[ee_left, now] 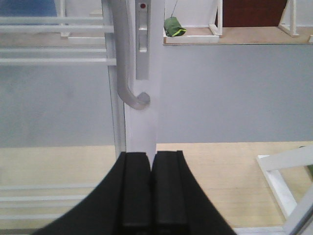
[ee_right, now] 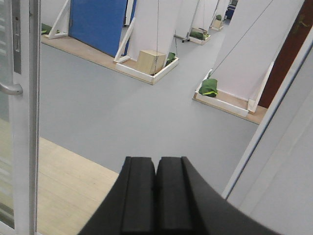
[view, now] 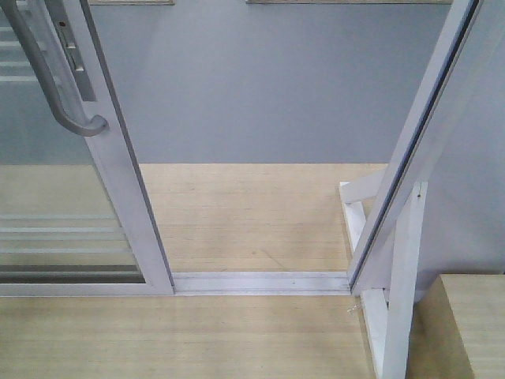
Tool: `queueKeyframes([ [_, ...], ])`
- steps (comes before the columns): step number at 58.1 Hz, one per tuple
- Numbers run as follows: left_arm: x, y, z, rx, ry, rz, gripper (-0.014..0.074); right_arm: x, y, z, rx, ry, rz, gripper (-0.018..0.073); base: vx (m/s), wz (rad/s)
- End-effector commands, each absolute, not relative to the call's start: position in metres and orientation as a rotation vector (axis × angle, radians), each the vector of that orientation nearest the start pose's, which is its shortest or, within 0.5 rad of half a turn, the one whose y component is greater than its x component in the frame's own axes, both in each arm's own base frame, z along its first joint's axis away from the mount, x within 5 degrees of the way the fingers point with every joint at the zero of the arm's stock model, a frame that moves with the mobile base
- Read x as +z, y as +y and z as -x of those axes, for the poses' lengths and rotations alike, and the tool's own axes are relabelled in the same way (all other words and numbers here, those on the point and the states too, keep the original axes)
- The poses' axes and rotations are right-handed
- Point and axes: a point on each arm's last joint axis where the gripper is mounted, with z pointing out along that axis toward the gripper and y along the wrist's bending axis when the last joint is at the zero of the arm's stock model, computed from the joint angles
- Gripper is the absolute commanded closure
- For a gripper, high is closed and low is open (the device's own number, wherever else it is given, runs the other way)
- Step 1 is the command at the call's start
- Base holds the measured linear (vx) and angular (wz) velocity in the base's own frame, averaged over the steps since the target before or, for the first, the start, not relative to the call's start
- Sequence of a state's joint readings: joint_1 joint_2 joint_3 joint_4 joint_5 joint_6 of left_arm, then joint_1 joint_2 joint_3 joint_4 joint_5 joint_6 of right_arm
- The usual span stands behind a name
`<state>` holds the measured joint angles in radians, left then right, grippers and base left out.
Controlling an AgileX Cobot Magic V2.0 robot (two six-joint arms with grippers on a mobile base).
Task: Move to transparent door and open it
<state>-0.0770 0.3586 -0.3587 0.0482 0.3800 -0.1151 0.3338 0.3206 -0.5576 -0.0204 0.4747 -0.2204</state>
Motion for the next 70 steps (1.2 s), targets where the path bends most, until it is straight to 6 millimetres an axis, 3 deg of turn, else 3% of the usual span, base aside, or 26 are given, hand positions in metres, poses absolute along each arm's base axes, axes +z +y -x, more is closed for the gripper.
queueKeyframes([
  [1,0.285,-0.007,-0.073,-0.148,1.767,0.013,0.0596,0.341,0.015,-0.051,0.028,1.55,0.451,0.0563,0.0,0.0],
  [14,0.283,-0.009,-0.048,-0.186,1.738,-0.02,0.0596,0.34,0.009,-0.038,0.004,1.493,0.437,0.0563,0.0,0.0],
  [53,0.281,-0.007,-0.041,-0.134,1.711,-0.059,0.0596,0.34,0.009,-0.038,0.004,1.493,0.437,0.0563,0.0,0.0],
  [60,0.254,-0.004,-0.039,-0.06,1.681,-0.091,0.0596,0.34,0.009,-0.038,0.004,1.493,0.437,0.0563,0.0,0.0],
  [70,0.203,-0.005,-0.054,-0.049,1.588,-0.083,0.0596,0.34,0.009,-0.038,0.002,1.498,0.439,0.0563,0.0,0.0],
])
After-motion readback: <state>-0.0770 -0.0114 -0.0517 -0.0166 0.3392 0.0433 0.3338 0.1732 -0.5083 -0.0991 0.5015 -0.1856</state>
